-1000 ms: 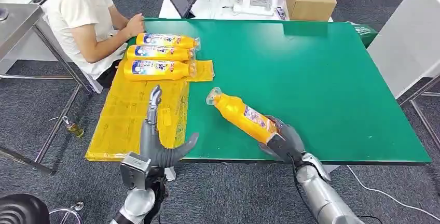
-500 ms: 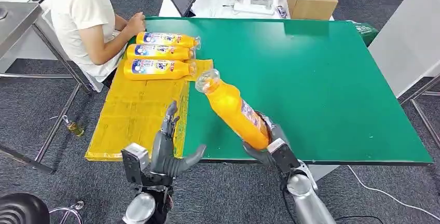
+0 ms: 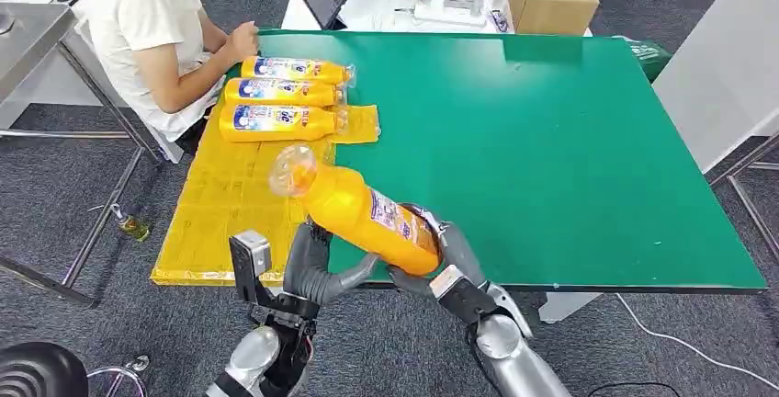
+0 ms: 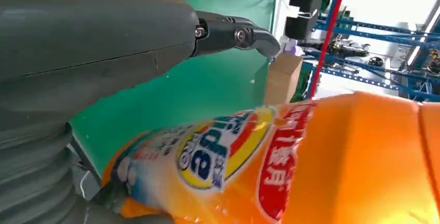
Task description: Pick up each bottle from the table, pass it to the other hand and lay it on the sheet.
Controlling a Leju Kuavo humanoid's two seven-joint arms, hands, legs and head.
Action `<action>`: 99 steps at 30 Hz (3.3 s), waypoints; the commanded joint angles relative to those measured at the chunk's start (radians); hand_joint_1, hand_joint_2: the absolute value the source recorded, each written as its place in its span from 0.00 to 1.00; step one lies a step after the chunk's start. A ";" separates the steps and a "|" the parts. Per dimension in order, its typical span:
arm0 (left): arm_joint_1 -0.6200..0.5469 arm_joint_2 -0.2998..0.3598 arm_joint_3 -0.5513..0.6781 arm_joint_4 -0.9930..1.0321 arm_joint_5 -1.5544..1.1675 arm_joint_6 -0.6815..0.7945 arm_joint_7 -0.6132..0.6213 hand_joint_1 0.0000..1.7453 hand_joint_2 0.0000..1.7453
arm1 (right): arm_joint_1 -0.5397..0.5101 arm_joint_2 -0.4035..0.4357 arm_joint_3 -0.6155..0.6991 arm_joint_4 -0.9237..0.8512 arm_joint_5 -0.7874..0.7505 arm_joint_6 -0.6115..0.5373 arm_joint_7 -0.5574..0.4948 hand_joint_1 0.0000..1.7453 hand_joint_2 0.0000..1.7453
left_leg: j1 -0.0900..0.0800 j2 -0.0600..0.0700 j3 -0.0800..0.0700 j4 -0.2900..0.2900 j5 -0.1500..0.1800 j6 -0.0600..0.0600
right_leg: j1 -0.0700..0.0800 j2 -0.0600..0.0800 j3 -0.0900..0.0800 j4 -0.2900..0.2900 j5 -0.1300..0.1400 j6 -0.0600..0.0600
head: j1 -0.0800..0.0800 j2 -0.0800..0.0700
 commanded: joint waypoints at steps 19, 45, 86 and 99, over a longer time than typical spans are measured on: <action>-0.063 0.049 -0.038 0.019 0.180 -0.295 0.003 0.00 1.00 | -0.106 -0.052 0.324 0.092 -0.099 0.004 -0.002 1.00 1.00 | 0.001 0.001 0.005 -0.001 -0.002 0.002 | 0.002 -0.001 0.005 -0.001 -0.002 -0.004 | -0.001 0.000; -0.002 0.019 0.052 -0.061 0.179 -0.286 -0.026 1.00 1.00 | -0.046 -0.034 0.195 0.131 -0.112 0.028 -0.002 0.00 1.00 | 0.000 -0.001 0.001 -0.001 -0.001 0.001 | 0.001 -0.002 0.001 -0.001 -0.001 -0.002 | -0.001 0.000; -0.462 0.075 0.185 0.818 -1.187 0.274 0.255 0.81 1.00 | -0.014 0.003 0.045 0.028 -0.063 -0.194 -0.002 0.00 0.00 | 0.001 0.001 0.002 0.000 0.000 0.001 | 0.001 0.000 0.002 0.000 0.000 -0.003 | -0.001 0.000; -0.504 0.080 0.233 0.954 -1.145 0.131 0.241 0.00 1.00 | -0.020 0.013 0.042 0.074 -0.096 -0.198 -0.002 0.00 0.00 | 0.000 0.002 0.006 -0.002 0.000 0.001 | 0.001 0.001 0.005 -0.001 0.000 -0.003 | 0.000 0.000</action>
